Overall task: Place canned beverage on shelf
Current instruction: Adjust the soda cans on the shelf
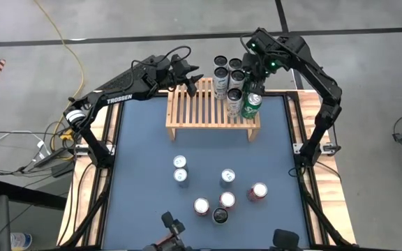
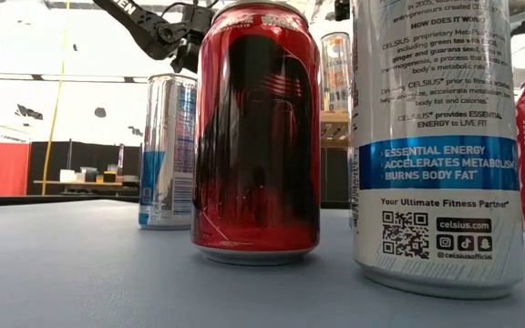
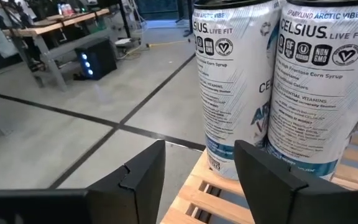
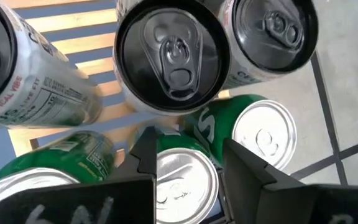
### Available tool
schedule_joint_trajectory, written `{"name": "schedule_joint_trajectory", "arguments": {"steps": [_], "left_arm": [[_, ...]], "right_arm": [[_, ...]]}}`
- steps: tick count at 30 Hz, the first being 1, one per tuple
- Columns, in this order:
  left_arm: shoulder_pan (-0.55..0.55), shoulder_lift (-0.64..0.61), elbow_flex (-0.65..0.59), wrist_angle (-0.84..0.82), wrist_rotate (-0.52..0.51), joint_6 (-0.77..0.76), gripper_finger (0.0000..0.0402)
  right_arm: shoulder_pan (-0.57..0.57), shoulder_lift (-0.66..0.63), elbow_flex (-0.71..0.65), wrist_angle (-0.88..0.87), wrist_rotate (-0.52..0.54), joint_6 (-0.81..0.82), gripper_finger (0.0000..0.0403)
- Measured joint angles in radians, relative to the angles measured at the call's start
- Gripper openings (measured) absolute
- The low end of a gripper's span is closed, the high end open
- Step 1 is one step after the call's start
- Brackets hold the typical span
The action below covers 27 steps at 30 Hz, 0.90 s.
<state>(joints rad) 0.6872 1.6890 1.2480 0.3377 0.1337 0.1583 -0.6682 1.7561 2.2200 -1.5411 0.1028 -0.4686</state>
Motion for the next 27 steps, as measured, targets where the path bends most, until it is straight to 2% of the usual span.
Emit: {"name": "schedule_joint_trajectory", "arguments": {"steps": [8, 15, 27], "left_arm": [[0.000, 0.000, 0.000, 0.011, -0.002, 0.002, 0.0165], [0.000, 0.000, 0.000, 0.011, -0.004, 0.002, 0.0164], [-0.001, 0.000, 0.000, 0.012, -0.005, 0.001, 0.0164]], "right_arm": [[0.000, 0.000, 0.000, 0.006, 0.000, -0.001, 0.0115], [0.011, 0.064, -0.002, -0.003, 0.000, -0.004, 0.0115], [0.018, 0.078, 0.000, 0.007, -0.026, -0.011, 0.0115]]}}
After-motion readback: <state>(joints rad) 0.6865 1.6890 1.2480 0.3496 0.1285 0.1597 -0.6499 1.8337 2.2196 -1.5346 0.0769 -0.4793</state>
